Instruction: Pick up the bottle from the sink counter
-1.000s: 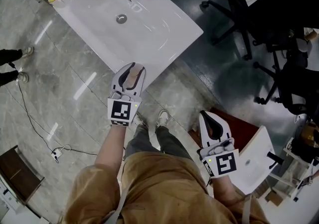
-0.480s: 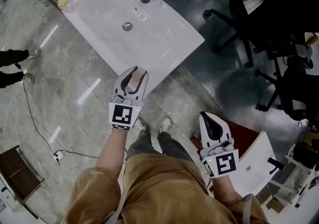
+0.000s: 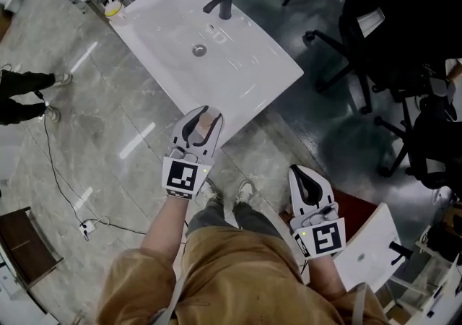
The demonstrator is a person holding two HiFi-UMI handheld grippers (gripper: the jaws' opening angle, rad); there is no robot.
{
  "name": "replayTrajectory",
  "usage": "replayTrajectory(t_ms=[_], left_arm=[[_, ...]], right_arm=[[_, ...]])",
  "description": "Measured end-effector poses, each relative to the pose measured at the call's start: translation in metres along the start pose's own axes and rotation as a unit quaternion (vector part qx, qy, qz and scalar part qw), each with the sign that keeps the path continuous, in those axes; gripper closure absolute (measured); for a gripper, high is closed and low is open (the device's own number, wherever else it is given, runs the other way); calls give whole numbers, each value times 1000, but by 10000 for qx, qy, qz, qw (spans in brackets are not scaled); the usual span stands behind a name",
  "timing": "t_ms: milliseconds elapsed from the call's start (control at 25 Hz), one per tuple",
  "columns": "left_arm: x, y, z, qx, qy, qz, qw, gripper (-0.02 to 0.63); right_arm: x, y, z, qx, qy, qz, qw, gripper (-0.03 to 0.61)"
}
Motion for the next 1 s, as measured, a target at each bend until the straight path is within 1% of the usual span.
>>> replayTrajectory(t_ms=[400,600,840,1000], left_arm=[[-30,-21,-3,-92,18,52,9999,483],[-46,-29,-1,-141,-43,71,9999,483],[-64,-41,-2,-197,-2,140,9997,483],[-82,-47,-3,-250,51,166,9995,483]], right_arm=[[-9,6,-4,-175,-69,203,9996,575],[-13,6,1,-173,-110,269,9994,575],[-18,8,9,-172,-158,414,9989,575],[-22,11,14,-172,-183,475,9986,575]])
Point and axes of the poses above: the fingertips, and each gripper's own axes: y forward along the fingers, z to its right, x out of its underside, the point moved 10 cm from there along -y, backward along the fingers, and after that the axes turned 6 degrees about z, right-handed, at the moved point
